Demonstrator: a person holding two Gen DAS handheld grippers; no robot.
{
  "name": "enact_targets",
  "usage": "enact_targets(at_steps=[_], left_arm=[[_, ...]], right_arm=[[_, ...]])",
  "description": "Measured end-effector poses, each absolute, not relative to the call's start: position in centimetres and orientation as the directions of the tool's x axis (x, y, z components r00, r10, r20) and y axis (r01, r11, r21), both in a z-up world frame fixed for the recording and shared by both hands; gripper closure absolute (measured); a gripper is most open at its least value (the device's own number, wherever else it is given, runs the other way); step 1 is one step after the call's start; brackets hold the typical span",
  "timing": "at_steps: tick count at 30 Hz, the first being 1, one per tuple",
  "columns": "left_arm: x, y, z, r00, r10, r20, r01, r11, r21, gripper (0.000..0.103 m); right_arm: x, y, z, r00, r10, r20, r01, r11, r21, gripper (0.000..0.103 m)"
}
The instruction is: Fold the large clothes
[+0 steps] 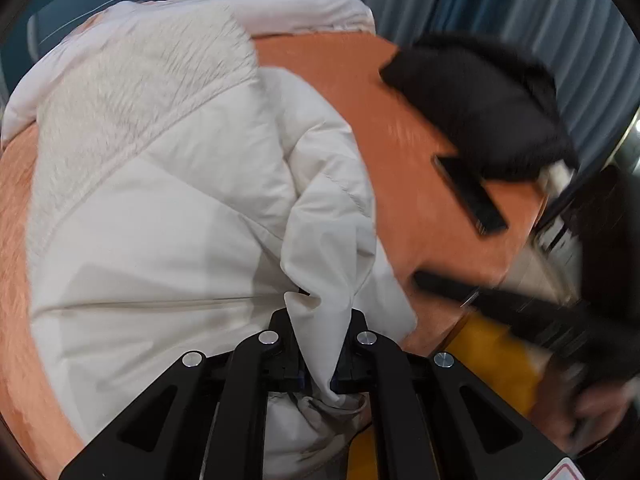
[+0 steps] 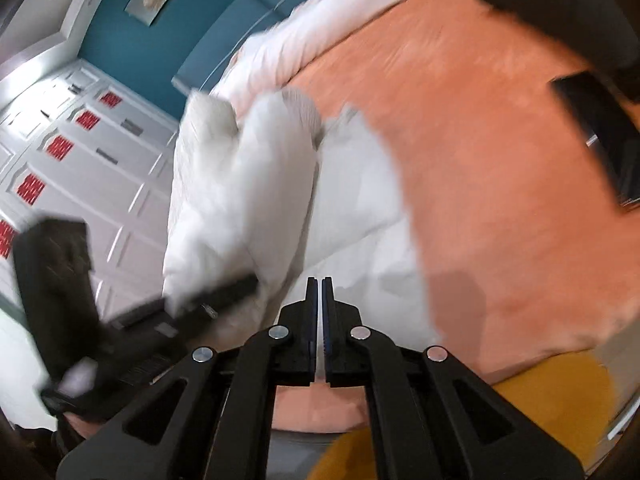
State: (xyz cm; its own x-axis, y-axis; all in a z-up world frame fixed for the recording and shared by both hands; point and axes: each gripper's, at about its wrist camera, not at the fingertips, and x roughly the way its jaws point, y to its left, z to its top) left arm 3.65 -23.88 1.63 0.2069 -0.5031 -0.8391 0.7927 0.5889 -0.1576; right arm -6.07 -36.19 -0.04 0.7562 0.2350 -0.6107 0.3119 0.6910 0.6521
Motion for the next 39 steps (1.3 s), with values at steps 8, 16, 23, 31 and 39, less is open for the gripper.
enact_targets(at_steps=[8, 16, 23, 31, 39], left_arm=[[2.4, -25.0, -0.8, 0.226, -0.452, -0.863, 0.806, 0.584, -0.095, 0.099], [1.9, -25.3, -0.1, 0.269, -0.442, -0.856, 0.794, 0.605, -0.063, 0.093], [0.9, -19.7, 7.4, 0.283, -0.602, -0.747, 0.793, 0.584, -0.17, 0.054], [9.0, -16.7, 10.1, 0.435, -0.554, -0.71, 0.638, 0.746, -0.191, 0.035], [16.3, -21.4, 4.0, 0.475, -0.402, -0.783, 0.523, 0.844, -0.116, 0.035]], right_arm=[[-2.9, -39.2, 4.9, 0.802, 0.22, -0.555, 0.223, 0.752, 0.62, 0.054], [9.4, -36.4, 4.1, 0.683, 0.294, -0.669, 0.151, 0.839, 0.523, 0.07], [9.4, -37.2, 5.6, 0.714, 0.283, -0.64, 0.146, 0.834, 0.532, 0.089], [8.2, -40.7, 1.8, 0.693, 0.235, -0.682, 0.278, 0.785, 0.553, 0.09], [8.5, -40.6, -1.4, 0.668, 0.208, -0.714, 0.325, 0.782, 0.532, 0.085]])
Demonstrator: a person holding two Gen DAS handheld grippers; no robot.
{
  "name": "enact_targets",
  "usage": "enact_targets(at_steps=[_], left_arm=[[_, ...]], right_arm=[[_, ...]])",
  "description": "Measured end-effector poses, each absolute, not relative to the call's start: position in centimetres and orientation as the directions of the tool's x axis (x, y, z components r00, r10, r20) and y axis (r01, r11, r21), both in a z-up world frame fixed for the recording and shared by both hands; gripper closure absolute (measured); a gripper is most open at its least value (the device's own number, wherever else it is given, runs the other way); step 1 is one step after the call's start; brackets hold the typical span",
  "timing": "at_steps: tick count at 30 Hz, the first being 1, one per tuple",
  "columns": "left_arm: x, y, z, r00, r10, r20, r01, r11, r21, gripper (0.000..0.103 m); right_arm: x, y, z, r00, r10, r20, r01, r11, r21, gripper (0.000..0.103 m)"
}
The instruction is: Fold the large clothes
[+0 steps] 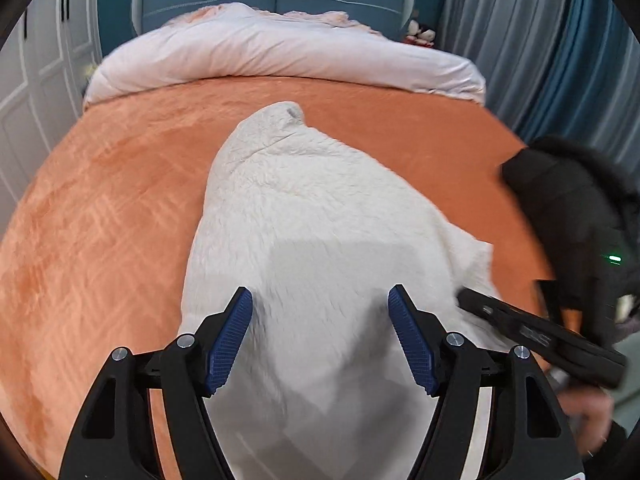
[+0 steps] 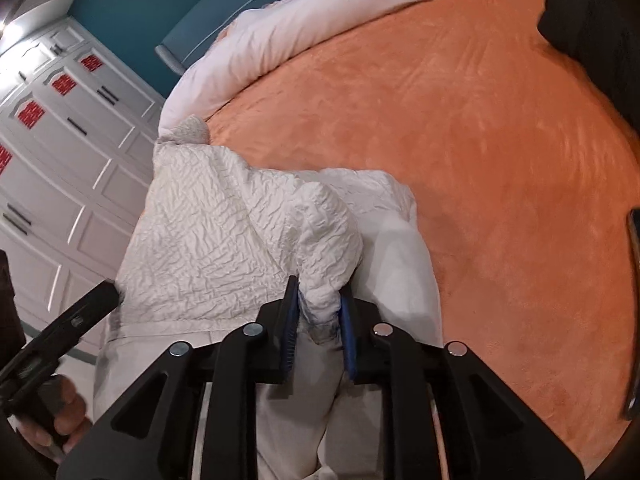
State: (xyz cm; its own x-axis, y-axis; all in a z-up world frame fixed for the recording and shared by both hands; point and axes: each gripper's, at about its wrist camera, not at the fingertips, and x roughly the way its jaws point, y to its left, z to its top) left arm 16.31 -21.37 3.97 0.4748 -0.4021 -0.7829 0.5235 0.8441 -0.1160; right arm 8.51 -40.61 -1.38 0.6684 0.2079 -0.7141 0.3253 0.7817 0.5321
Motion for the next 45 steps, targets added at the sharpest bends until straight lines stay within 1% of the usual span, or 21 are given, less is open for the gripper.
enact_targets(at_steps=[2, 4, 7, 10, 16, 20, 26, 30, 32, 33, 35, 37, 38, 39, 42, 45], left_arm=[[16.4, -21.8, 3.2, 0.497, -0.384, -0.778, 0.526, 0.846, -0.081, 0.032], [16.6, -22.7, 2.6, 0.513, -0.371, -0.774, 0.535, 0.843, -0.049, 0.027], [16.0, -23.5, 1.1, 0.545, -0.34, -0.767, 0.549, 0.836, 0.019, 0.02], [15.9, -23.5, 0.0, 0.567, -0.337, -0.751, 0.545, 0.838, 0.035, 0.018], [15.6, -23.9, -0.9, 0.588, -0.327, -0.74, 0.546, 0.835, 0.065, 0.016], [15.5, -24.1, -1.3, 0.598, -0.318, -0.736, 0.545, 0.834, 0.083, 0.015], [15.3, -24.2, -1.6, 0.61, -0.307, -0.731, 0.544, 0.833, 0.104, 0.015], [15.4, -24.4, -1.4, 0.61, -0.294, -0.736, 0.539, 0.835, 0.113, 0.014], [15.4, -24.3, -0.9, 0.599, -0.298, -0.743, 0.543, 0.834, 0.102, 0.014], [15.5, -23.7, -0.3, 0.583, -0.304, -0.753, 0.543, 0.836, 0.082, 0.014], [15.6, -22.6, 1.0, 0.548, -0.322, -0.772, 0.527, 0.849, 0.02, 0.014], [15.1, -20.2, 2.9, 0.517, -0.381, -0.767, 0.504, 0.859, -0.088, 0.014], [14.5, -18.6, 4.0, 0.506, -0.42, -0.753, 0.498, 0.855, -0.142, 0.014], [13.9, -17.6, 4.6, 0.504, -0.435, -0.746, 0.493, 0.854, -0.165, 0.014], [11.6, -14.2, 5.7, 0.492, -0.463, -0.737, 0.493, 0.846, -0.202, 0.014], [9.1, -11.5, 5.6, 0.49, -0.447, -0.749, 0.486, 0.853, -0.191, 0.014]], right_arm=[[8.2, -41.0, -2.2, 0.673, 0.219, -0.706, 0.334, 0.762, 0.555, 0.084], [8.1, -41.2, -3.3, 0.68, 0.23, -0.696, 0.336, 0.746, 0.575, 0.083], [8.0, -41.5, -4.4, 0.693, 0.259, -0.672, 0.332, 0.713, 0.618, 0.082], [8.0, -42.0, -5.4, 0.709, 0.292, -0.642, 0.328, 0.67, 0.666, 0.082], [8.2, -42.2, -6.5, 0.726, 0.314, -0.611, 0.32, 0.632, 0.706, 0.082], [8.3, -42.4, -7.0, 0.728, 0.318, -0.608, 0.322, 0.624, 0.712, 0.082], [8.5, -42.3, -6.8, 0.72, 0.311, -0.621, 0.333, 0.631, 0.701, 0.082], [9.1, -42.7, -5.9, 0.678, 0.322, -0.66, 0.368, 0.629, 0.685, 0.081], [9.0, -42.7, -4.3, 0.652, 0.295, -0.699, 0.404, 0.644, 0.649, 0.077], [8.6, -42.3, -2.7, 0.65, 0.259, -0.714, 0.411, 0.671, 0.618, 0.076], [7.3, -41.4, 0.2, 0.678, 0.222, -0.701, 0.379, 0.712, 0.592, 0.075], [4.9, -40.4, 2.9, 0.718, 0.218, -0.661, 0.328, 0.731, 0.598, 0.059], [3.8, -40.0, 3.7, 0.729, 0.214, -0.65, 0.318, 0.735, 0.599, 0.057], [2.4, -39.5, 4.2, 0.738, 0.212, -0.641, 0.309, 0.739, 0.599, 0.054], [-0.6, -38.2, 3.9, 0.733, 0.218, -0.644, 0.315, 0.731, 0.605, 0.052], [-2.8, -36.9, 2.7, 0.724, 0.237, -0.648, 0.328, 0.708, 0.626, 0.052]])
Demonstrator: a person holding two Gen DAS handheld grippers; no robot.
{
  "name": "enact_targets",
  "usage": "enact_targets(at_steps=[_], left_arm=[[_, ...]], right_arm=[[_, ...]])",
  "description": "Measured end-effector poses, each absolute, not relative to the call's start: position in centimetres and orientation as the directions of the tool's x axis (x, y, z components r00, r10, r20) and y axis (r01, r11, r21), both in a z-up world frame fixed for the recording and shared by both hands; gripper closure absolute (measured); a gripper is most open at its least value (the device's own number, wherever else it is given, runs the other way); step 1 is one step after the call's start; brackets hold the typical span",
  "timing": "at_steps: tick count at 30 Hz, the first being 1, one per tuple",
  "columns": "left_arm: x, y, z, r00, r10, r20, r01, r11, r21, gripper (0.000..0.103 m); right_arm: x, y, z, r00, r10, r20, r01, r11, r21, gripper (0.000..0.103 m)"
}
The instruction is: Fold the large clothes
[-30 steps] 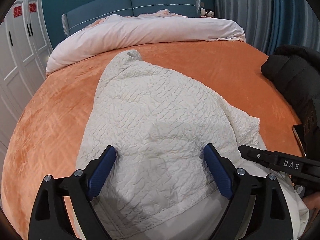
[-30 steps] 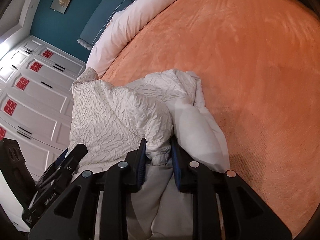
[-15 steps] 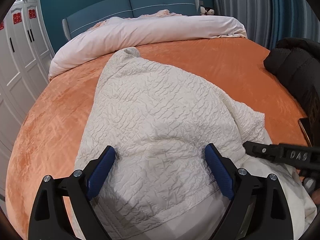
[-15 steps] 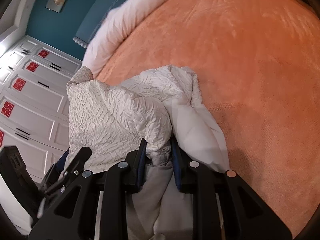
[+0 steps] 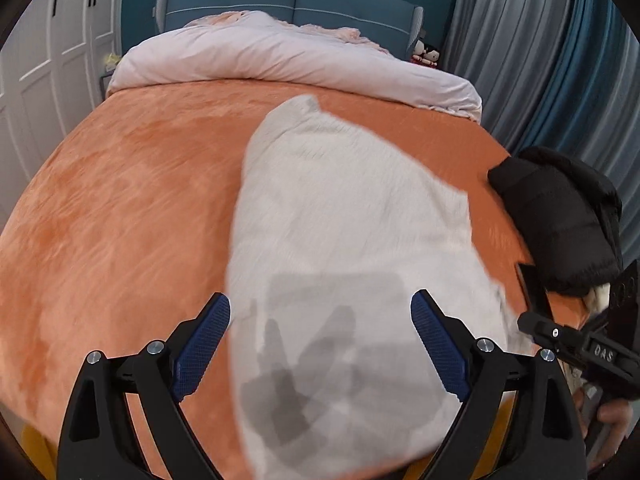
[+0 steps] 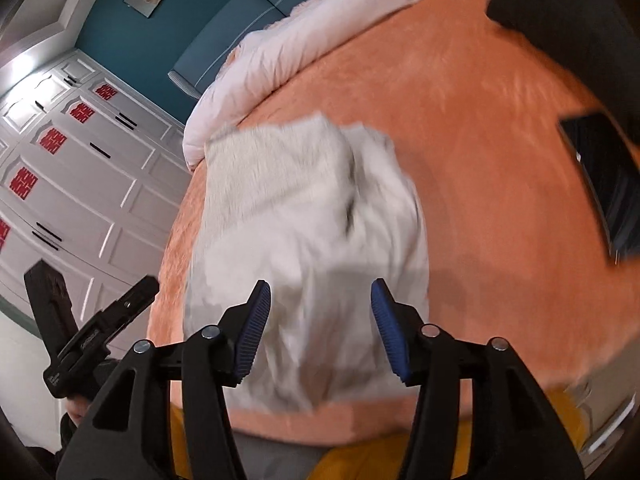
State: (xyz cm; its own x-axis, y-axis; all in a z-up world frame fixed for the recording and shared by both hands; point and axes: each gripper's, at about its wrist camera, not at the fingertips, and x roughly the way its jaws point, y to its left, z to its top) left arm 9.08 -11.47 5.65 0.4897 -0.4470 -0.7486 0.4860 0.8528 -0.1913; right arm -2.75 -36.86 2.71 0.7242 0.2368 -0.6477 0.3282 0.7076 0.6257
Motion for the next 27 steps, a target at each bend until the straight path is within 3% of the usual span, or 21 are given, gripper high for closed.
enact_targets(at_steps=[3, 7, 12, 14, 16, 18, 20, 23, 26, 27], left_arm=[[6.8, -9.7, 4.9, 0.493, -0.41, -0.767, 0.473, 0.866, -0.159, 0.014], [5.3, -7.2, 3.8, 0.481, -0.386, -0.787, 0.44, 0.883, -0.165, 0.014], [5.6, -3.9, 3.8, 0.48, -0.385, -0.788, 0.367, 0.904, -0.219, 0.014], [5.7, -2.1, 4.3, 0.503, -0.378, -0.777, 0.338, 0.914, -0.225, 0.014], [6.0, -0.4, 4.6, 0.521, -0.37, -0.769, 0.31, 0.922, -0.233, 0.014], [6.1, 2.1, 5.1, 0.547, -0.358, -0.756, 0.256, 0.932, -0.256, 0.014], [6.3, 5.2, 5.7, 0.585, -0.344, -0.735, 0.188, 0.938, -0.289, 0.014], [6.6, 9.7, 6.2, 0.624, -0.296, -0.724, 0.093, 0.947, -0.307, 0.014], [6.9, 13.3, 6.1, 0.637, -0.239, -0.733, 0.008, 0.952, -0.305, 0.014], [7.1, 14.8, 5.8, 0.639, -0.218, -0.738, -0.03, 0.951, -0.306, 0.014]], right_arm=[[-4.0, -35.6, 2.4, 0.733, 0.248, -0.634, 0.327, 0.688, 0.648, 0.046], [-3.9, -34.9, 3.0, 0.736, 0.222, -0.639, 0.336, 0.701, 0.63, 0.02], [-2.1, -34.4, 1.4, 0.693, 0.258, -0.673, 0.385, 0.658, 0.648, 0.016], [-1.4, -33.9, 0.9, 0.678, 0.264, -0.686, 0.392, 0.66, 0.641, 0.029], [0.2, -32.9, 1.5, 0.651, 0.229, -0.724, 0.4, 0.707, 0.583, 0.064], [1.9, -31.2, 3.8, 0.648, 0.167, -0.743, 0.38, 0.775, 0.506, 0.079], [3.0, -28.8, 7.3, 0.689, 0.12, -0.715, 0.317, 0.837, 0.446, 0.083], [5.1, -22.6, 13.1, 0.759, 0.165, -0.63, 0.134, 0.907, 0.4, 0.086], [7.8, -14.2, 15.7, 0.744, 0.317, -0.589, -0.089, 0.92, 0.383, 0.086], [9.1, -10.1, 15.3, 0.691, 0.425, -0.585, -0.203, 0.891, 0.407, 0.08]])
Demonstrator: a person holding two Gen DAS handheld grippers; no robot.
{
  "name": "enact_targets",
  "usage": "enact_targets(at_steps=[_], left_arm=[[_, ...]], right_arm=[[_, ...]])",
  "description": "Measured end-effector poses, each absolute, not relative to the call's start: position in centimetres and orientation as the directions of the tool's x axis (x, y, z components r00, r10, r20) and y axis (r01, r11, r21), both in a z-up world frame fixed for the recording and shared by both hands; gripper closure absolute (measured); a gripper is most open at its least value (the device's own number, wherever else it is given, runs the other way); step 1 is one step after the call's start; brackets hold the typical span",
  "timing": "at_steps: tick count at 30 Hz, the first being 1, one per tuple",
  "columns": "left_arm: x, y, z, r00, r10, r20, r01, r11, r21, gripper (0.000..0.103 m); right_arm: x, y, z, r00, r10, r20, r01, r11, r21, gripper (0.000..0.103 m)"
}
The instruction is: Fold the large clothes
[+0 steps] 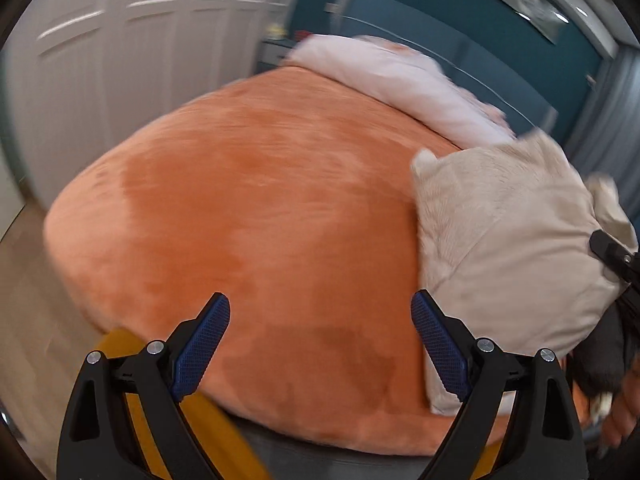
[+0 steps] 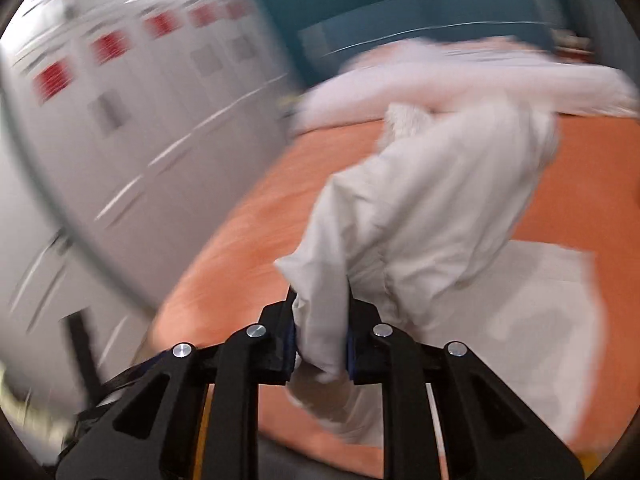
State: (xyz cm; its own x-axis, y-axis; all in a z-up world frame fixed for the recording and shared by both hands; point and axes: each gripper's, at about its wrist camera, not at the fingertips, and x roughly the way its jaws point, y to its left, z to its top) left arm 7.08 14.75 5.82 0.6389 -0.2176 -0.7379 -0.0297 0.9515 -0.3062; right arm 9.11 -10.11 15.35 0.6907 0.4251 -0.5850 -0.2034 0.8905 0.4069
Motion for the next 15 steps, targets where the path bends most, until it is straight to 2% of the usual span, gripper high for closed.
enact_targets(at_steps=[1, 2, 4, 5, 7, 8, 10, 12, 15], left_arm=[[7.1, 16.3, 5.5, 0.636, -0.196, -0.746, -0.071, 0.948, -0.309, 0.014], [7.1, 17.7, 5.2, 0.632, -0.179, -0.754, -0.114, 0.941, -0.319, 0.014], [6.8, 21.1, 4.6, 0.628, -0.152, -0.764, -0.211, 0.911, -0.355, 0.014], [6.8, 22.3, 4.6, 0.627, -0.138, -0.766, -0.241, 0.902, -0.359, 0.014], [6.3, 25.0, 4.5, 0.633, -0.085, -0.769, -0.32, 0.876, -0.36, 0.014], [6.3, 25.9, 4.8, 0.647, -0.071, -0.759, -0.341, 0.864, -0.371, 0.014], [7.0, 25.9, 5.7, 0.677, -0.095, -0.73, -0.313, 0.861, -0.402, 0.014], [8.7, 23.2, 6.5, 0.688, -0.153, -0.71, -0.22, 0.887, -0.405, 0.014], [11.8, 16.9, 6.3, 0.671, -0.246, -0.7, -0.058, 0.923, -0.38, 0.014]], right_arm=[[9.6, -7.9, 14.9, 0.655, 0.482, -0.581, -0.266, 0.868, 0.42, 0.072], [9.9, -5.3, 14.2, 0.607, 0.549, -0.575, -0.345, 0.833, 0.433, 0.068], [9.1, -0.8, 13.0, 0.52, 0.639, -0.566, -0.466, 0.768, 0.439, 0.068], [7.8, 0.0, 13.0, 0.519, 0.667, -0.534, -0.512, 0.743, 0.431, 0.068], [6.6, -1.6, 13.0, 0.568, 0.65, -0.505, -0.501, 0.76, 0.414, 0.069], [6.7, -2.9, 12.7, 0.591, 0.623, -0.513, -0.465, 0.782, 0.414, 0.069], [8.1, -8.5, 10.5, 0.643, 0.504, -0.576, -0.278, 0.855, 0.437, 0.077], [9.4, -15.0, 7.5, 0.651, 0.362, -0.667, -0.04, 0.894, 0.446, 0.09], [9.0, -22.4, 5.4, 0.665, 0.218, -0.714, 0.153, 0.896, 0.416, 0.09]])
